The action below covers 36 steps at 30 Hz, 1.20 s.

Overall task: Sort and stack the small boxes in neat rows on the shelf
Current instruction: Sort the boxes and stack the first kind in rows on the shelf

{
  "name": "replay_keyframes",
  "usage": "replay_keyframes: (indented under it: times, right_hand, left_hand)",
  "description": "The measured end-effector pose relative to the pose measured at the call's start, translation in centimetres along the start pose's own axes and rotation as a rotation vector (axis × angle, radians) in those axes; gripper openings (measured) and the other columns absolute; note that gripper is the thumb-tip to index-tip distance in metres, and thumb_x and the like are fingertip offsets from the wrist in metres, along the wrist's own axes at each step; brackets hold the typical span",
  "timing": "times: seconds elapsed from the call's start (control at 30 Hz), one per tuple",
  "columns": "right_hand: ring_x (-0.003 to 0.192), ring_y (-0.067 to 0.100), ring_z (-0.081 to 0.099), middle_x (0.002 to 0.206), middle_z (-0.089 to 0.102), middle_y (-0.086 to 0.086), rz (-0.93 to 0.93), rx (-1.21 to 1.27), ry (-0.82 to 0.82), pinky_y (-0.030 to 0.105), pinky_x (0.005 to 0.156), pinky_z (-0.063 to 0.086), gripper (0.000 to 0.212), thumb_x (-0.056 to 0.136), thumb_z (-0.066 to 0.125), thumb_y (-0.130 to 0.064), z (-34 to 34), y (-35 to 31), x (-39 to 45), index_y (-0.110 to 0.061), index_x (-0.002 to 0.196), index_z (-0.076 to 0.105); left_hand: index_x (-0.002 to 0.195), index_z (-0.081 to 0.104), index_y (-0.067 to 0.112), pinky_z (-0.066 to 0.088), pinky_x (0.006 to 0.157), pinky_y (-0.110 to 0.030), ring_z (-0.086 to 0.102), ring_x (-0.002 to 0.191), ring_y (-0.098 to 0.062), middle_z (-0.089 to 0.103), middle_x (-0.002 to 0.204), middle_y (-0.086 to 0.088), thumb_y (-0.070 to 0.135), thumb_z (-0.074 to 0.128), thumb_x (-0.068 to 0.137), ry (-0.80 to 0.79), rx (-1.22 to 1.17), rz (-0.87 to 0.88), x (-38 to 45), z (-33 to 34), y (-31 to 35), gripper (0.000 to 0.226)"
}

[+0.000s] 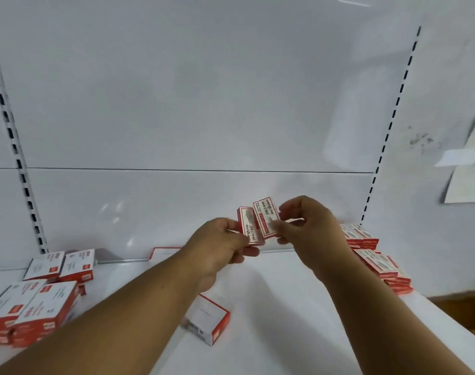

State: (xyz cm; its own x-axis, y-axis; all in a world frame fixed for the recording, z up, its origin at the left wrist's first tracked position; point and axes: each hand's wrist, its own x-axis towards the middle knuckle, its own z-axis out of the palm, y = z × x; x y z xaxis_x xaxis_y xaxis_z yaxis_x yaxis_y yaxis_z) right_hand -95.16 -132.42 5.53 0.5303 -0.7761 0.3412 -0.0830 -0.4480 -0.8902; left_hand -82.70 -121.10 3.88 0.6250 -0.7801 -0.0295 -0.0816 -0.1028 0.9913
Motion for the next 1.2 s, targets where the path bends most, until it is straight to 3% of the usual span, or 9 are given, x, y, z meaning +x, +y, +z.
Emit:
replay_keyframes:
  times: [0.1, 0.23, 0.33, 0.4, 0.5, 0.7, 0.8, 1.07, 1.2]
  right_hand:
    - [0.059, 0.008, 0.070, 0.081, 0.072, -0.009, 0.003, -0.260, 0.106, 0.022, 0.049, 0.051, 0.011, 0.083, 0.076, -0.021, -4.5, 0.5, 0.4, -0.020, 0.084, 0.065]
    - [0.075, 0.012, 0.065, 0.082, 0.068, -0.009, -0.017, -0.535, 0.114, 0.028, 0.064, 0.053, 0.003, 0.083, 0.071, -0.021, -7.7, 2.2, 1.3, -0.021, 0.081, 0.070]
    - [0.076, 0.012, 0.063, 0.085, 0.070, -0.005, -0.020, -0.672, 0.053, 0.024, 0.061, 0.048, 0.007, 0.086, 0.067, -0.019, -9.2, 3.5, 2.3, -0.018, 0.084, 0.074]
    - [0.078, 0.013, 0.064, 0.086, 0.071, -0.003, -0.030, -0.695, 0.056, 0.024, 0.065, 0.047, 0.010, 0.087, 0.065, -0.019, -10.1, 4.0, 2.8, -0.017, 0.084, 0.074]
    - [0.073, 0.009, 0.060, 0.085, 0.071, -0.005, -0.033, -0.698, 0.013, 0.019, 0.058, 0.042, 0.014, 0.088, 0.064, -0.022, -11.4, 4.8, 2.9, -0.016, 0.082, 0.074]
    - [0.077, 0.012, 0.061, 0.082, 0.070, -0.003, -0.066, -0.743, -0.135, 0.018, 0.059, 0.045, 0.015, 0.084, 0.064, -0.020, -11.7, 6.9, 2.9, -0.011, 0.083, 0.076]
    - [0.085, 0.023, 0.064, 0.088, 0.072, 0.008, -0.102, -0.798, -0.182, 0.033, 0.073, 0.051, 0.017, 0.084, 0.062, -0.020, -11.3, 7.0, 3.0, -0.008, 0.086, 0.074]
    - [0.099, 0.025, 0.059, 0.097, 0.066, 0.004, -0.148, -1.034, -0.296, 0.031, 0.078, 0.048, 0.018, 0.084, 0.054, -0.018, -11.1, 7.2, 2.8, -0.018, 0.093, 0.069]
    - [0.106, 0.023, 0.054, 0.104, 0.066, 0.002, -0.209, -1.003, -0.277, 0.031, 0.087, 0.046, 0.026, 0.084, 0.053, -0.012, -10.8, 6.6, 2.5, -0.020, 0.101, 0.070]
  left_hand:
    - [0.107, 0.066, 0.009, 0.055, 0.072, -0.029, 0.075, 0.082, -0.017, 0.077, 0.092, -0.004, 0.006, 0.059, 0.094, -0.087, 0.008, -0.032, 0.8, 3.9, 0.7, 0.015]
    - [0.102, 0.063, 0.006, 0.053, 0.065, -0.029, 0.075, 0.082, -0.022, 0.076, 0.090, -0.013, 0.002, 0.057, 0.093, -0.149, 0.086, -0.103, 1.8, 9.6, 0.8, 0.011]
    - [0.085, 0.059, 0.013, 0.059, 0.075, -0.035, 0.076, 0.081, -0.022, 0.076, 0.086, -0.011, 0.003, 0.055, 0.094, -0.092, 0.164, -0.117, 3.0, 12.6, 0.6, 0.014]
    - [0.095, 0.066, 0.009, 0.059, 0.078, -0.037, 0.076, 0.080, -0.022, 0.077, 0.084, -0.011, 0.003, 0.055, 0.092, -0.097, 0.189, -0.130, 4.0, 13.8, 0.3, 0.012]
    - [0.102, 0.069, 0.005, 0.057, 0.065, -0.033, 0.075, 0.078, -0.028, 0.076, 0.088, -0.014, 0.002, 0.060, 0.088, -0.111, 0.218, -0.154, 4.5, 15.1, -0.4, 0.017]
    - [0.078, 0.065, 0.012, 0.048, 0.041, -0.023, 0.066, 0.055, -0.025, 0.075, 0.081, -0.014, 0.013, 0.065, 0.082, -0.111, 0.528, -0.105, 3.8, 16.2, -0.9, 0.004]
    - [0.074, 0.068, 0.013, 0.052, 0.052, -0.026, 0.061, 0.050, -0.020, 0.074, 0.074, -0.011, 0.021, 0.064, 0.085, -0.137, 0.618, -0.059, 3.7, 16.4, -1.2, 0.014]
    - [0.078, 0.067, 0.011, 0.053, 0.056, -0.029, 0.063, 0.056, -0.027, 0.075, 0.084, -0.019, 0.007, 0.054, 0.086, -0.073, 0.606, -0.016, 3.2, 16.2, -1.4, 0.016]
    - [0.097, 0.070, 0.005, 0.061, 0.069, -0.040, 0.073, 0.076, -0.033, 0.075, 0.083, -0.015, 0.007, 0.053, 0.084, -0.029, 0.691, -0.004, 3.1, 15.5, -1.4, 0.022]
